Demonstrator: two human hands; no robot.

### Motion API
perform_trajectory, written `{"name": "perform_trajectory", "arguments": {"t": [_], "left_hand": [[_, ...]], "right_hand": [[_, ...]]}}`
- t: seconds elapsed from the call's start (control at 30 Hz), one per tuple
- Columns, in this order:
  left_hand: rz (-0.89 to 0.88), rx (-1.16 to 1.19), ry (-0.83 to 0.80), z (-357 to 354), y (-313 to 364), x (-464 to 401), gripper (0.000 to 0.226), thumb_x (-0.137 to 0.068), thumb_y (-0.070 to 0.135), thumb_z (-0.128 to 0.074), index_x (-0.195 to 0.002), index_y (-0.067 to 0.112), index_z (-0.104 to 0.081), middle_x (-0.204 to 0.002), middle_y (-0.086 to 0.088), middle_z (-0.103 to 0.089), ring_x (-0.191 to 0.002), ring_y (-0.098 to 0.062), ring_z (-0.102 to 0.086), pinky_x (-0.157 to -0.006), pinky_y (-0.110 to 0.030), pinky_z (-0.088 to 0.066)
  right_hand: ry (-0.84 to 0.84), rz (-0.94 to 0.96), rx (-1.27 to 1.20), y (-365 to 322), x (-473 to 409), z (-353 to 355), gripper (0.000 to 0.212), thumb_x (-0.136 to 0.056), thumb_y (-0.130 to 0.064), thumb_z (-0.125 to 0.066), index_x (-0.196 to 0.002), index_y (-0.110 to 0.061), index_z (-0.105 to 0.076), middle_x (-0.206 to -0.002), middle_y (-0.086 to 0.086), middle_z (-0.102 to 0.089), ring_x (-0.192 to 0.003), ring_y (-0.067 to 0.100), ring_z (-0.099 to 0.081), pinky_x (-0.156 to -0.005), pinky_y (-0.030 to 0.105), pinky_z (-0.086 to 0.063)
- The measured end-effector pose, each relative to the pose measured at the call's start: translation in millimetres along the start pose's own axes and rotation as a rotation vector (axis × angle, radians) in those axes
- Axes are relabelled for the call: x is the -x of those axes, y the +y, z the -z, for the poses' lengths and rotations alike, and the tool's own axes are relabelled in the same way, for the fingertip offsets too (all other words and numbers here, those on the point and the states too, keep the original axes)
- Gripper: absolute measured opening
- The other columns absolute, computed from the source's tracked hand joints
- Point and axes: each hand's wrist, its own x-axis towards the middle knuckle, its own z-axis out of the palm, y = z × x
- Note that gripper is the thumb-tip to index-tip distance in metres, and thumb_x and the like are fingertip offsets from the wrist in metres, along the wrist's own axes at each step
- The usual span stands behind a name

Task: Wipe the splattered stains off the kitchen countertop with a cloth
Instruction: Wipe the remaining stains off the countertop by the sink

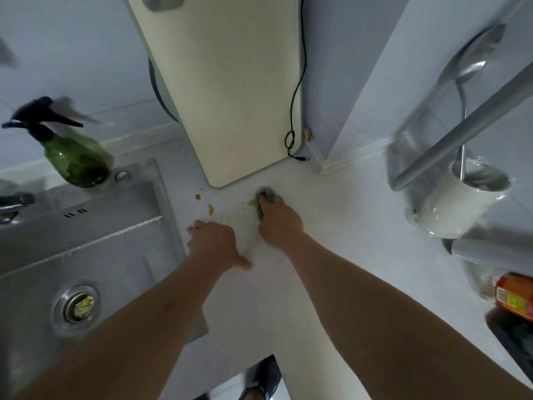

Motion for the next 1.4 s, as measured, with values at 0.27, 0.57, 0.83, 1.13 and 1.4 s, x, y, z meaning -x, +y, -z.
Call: {"name": "perform_trajectory", "arguments": {"t": [0.27,0.57,0.83,1.13,1.4], "left_hand": [[-0.005,-0.045,-0.015,3.5,1.0,4.0,0.118,-0.060,0.080,-0.081,-0.141,-0.001,-0.054,-0.157,-0.039,-0.031,-0.147,-0.059,-0.021,-0.119,-0.064,-0.031],[-0.010,-0.020,-0.001,1.4,-0.9,2.2,0.129,-0.060,0.080,-0.082,-0.148,-0.007,-0.043,-0.160,-0.042,-0.020,-0.150,-0.060,-0.012,-0.121,-0.063,-0.028],[0.043,0.024,0.059,-4.3,-5.9,12.6,0.158,-0.053,0.084,-0.081,-0.160,-0.007,-0.009,-0.166,-0.034,-0.010,-0.153,-0.051,-0.014,-0.120,-0.053,-0.032],[-0.115,0.221,0.151,13.2,-73.5,5.0,0.097,-0.075,0.067,-0.081,-0.143,0.007,-0.046,-0.148,-0.015,-0.049,-0.131,-0.031,-0.051,-0.099,-0.042,-0.047],[-0.148,0.117,0.098,16.8,-120.9,-6.2,0.121,-0.067,0.048,-0.093,-0.157,0.002,-0.027,-0.167,-0.015,-0.018,-0.151,-0.038,-0.028,-0.120,-0.048,-0.035]], "right_hand": [[0.084,-0.203,0.027,82.2,5.3,36.0,0.070,-0.090,-0.016,-0.047,-0.155,-0.032,-0.027,-0.137,0.013,-0.044,-0.111,0.038,-0.059,-0.087,0.043,-0.051],[0.049,-0.097,-0.004,1.6,-35.4,22.4,0.059,-0.101,-0.027,-0.039,-0.158,-0.026,-0.025,-0.157,0.011,-0.031,-0.132,0.033,-0.049,-0.105,0.043,-0.043],[-0.084,0.281,0.087,-10.6,15.8,-5.9,0.066,-0.093,-0.022,-0.055,-0.153,-0.040,-0.034,-0.137,0.011,-0.046,-0.113,0.033,-0.055,-0.093,0.040,-0.049],[0.053,-0.201,0.078,36.5,17.2,20.6,0.061,-0.098,-0.022,-0.045,-0.157,-0.032,-0.029,-0.143,0.013,-0.044,-0.120,0.035,-0.055,-0.097,0.042,-0.048],[0.051,-0.016,-0.064,-92.6,34.6,-23.5,0.054,-0.098,-0.020,-0.046,-0.152,-0.024,-0.041,-0.150,0.005,-0.044,-0.128,0.030,-0.053,-0.105,0.038,-0.043]]}}
